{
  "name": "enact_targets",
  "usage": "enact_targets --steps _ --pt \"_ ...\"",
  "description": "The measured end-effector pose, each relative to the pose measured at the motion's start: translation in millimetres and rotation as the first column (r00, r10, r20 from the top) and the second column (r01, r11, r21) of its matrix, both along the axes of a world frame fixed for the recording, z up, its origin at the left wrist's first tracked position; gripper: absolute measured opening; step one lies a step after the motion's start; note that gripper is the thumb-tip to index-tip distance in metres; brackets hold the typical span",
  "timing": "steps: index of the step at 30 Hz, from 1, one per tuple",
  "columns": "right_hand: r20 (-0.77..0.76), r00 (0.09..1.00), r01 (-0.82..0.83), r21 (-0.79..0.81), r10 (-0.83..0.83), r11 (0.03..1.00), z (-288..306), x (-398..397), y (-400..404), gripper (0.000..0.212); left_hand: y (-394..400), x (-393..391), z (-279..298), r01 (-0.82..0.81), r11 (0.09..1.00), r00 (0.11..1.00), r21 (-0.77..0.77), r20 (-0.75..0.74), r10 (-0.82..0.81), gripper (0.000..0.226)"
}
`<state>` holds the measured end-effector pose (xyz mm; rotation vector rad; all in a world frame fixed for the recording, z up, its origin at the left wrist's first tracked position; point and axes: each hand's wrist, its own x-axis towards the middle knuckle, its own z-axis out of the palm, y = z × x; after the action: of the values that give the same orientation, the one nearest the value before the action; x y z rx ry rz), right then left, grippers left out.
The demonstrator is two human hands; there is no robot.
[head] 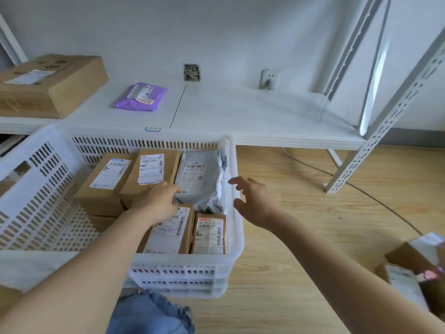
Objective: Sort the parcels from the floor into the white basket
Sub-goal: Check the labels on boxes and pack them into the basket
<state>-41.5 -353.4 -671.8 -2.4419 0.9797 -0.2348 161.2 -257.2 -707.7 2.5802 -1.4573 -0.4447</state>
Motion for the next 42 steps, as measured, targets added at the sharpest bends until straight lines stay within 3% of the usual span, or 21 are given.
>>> enact_targets --steps 5,11,19,25,32,38,42 --pt "-0.229 0.966 0.093 -0.124 -0.119 0.988 18 -73 -25 0.036 -27 -56 28 0.07 0.997 0.997 -0.039 0.021 -0.069 0.032" --pt "-0.289 0.912 0.258 -0.151 -0.292 0.954 24 -160 -47 0.036 -59 -125 42 0.1 0.995 0.992 -0.019 0.075 -0.098 0.03" --pt "-0.338 0.807 0.496 -0.055 -0.484 0.866 12 -299 -86 0.034 -113 -226 27 0.208 0.978 0.973 -0.023 0.104 -0.205 0.03" --pt "-0.316 0.732 0.661 0.114 -0.604 0.742 -22 -376 -116 0.042 -159 -298 -5 0.297 0.954 0.95 0.036 0.084 -0.299 0.031" --pt "-0.311 0.674 0.733 0.168 -0.67 0.659 -66 -429 -167 0.036 -215 -366 -57 0.337 0.937 0.938 0.094 0.049 -0.342 0.033" --pt "-0.274 0.637 0.769 0.287 -0.721 0.571 -144 -455 -180 0.042 -258 -424 -110 0.358 0.926 0.931 0.125 -0.125 -0.343 0.033" --pt "-0.347 0.628 0.765 0.438 -0.696 0.471 -210 -464 -176 0.05 -268 -454 -152 0.416 0.893 0.895 0.172 -0.249 -0.37 0.04"
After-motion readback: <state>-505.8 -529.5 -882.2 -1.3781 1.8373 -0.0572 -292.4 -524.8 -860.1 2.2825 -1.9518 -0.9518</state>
